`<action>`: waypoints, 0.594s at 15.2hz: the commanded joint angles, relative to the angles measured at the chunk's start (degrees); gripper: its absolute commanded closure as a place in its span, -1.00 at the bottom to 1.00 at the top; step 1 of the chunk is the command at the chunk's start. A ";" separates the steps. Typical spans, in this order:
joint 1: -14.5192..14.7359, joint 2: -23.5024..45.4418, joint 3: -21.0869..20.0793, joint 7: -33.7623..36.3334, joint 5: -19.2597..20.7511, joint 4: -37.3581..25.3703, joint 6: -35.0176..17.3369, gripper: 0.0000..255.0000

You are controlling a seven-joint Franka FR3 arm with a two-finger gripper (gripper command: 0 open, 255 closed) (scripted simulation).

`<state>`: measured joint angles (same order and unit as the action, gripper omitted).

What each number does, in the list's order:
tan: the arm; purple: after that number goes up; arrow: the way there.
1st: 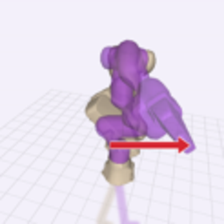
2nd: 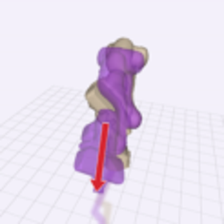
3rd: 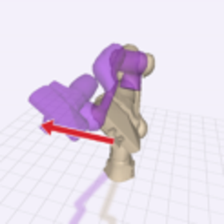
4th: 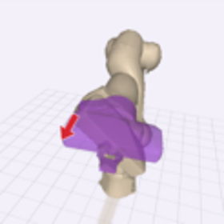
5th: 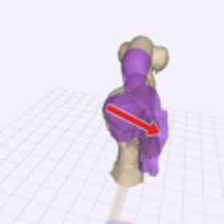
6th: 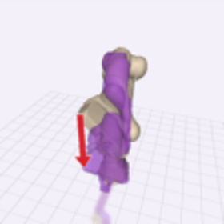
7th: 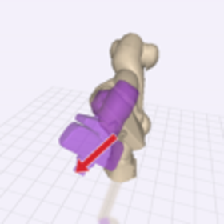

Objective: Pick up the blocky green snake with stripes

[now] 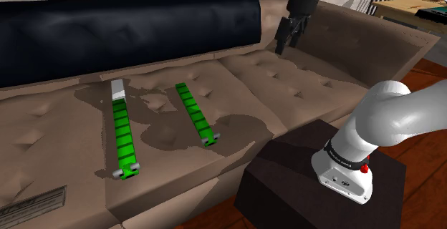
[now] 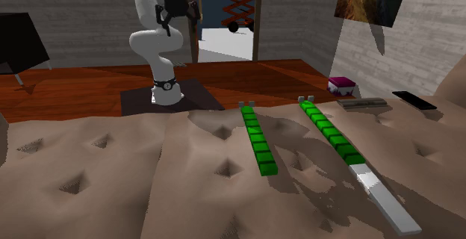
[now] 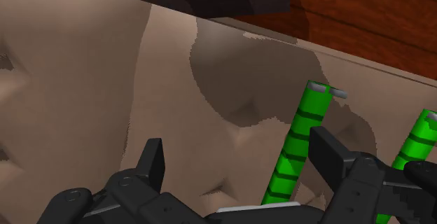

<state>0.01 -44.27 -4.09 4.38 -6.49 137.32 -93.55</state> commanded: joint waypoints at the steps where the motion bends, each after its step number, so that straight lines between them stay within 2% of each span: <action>1: 0.00 0.00 0.00 0.00 0.00 0.00 0.00 -1.00; 9: -0.06 12.18 -7.69 9.33 -2.13 1.35 -14.10 -1.00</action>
<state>-0.01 -33.88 -10.76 12.38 -8.48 138.79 -105.84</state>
